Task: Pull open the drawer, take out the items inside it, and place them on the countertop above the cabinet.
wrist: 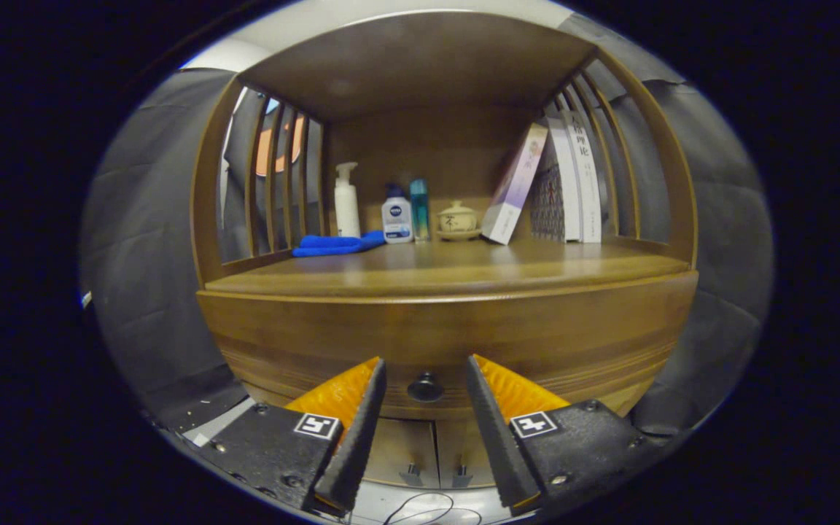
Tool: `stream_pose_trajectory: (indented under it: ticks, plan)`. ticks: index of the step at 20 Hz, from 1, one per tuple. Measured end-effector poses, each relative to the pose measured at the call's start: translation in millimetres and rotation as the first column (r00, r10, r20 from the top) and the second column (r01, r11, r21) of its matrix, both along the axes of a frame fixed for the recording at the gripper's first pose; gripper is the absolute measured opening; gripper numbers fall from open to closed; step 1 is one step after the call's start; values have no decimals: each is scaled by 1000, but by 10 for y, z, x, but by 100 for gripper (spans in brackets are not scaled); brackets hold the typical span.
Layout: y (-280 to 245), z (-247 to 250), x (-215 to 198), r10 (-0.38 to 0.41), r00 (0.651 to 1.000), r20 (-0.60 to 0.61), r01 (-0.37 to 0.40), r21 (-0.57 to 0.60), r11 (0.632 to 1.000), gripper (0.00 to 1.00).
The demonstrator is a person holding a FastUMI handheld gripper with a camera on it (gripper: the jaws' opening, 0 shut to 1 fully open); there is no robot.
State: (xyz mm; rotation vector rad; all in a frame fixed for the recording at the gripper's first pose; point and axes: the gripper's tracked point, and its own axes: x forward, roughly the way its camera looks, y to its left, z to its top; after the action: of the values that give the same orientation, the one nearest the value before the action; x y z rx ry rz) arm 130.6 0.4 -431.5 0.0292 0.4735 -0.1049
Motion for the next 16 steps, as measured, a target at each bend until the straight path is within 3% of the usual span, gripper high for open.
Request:
stream_pose_trajectory:
  ticks: [9, 16]
  plan:
    - [6, -140, 23, -81, 997, -5, 81, 7, 997, 31]
    - [-2, -165, 4, -87, 995, -46, 89, 50, 995, 20]
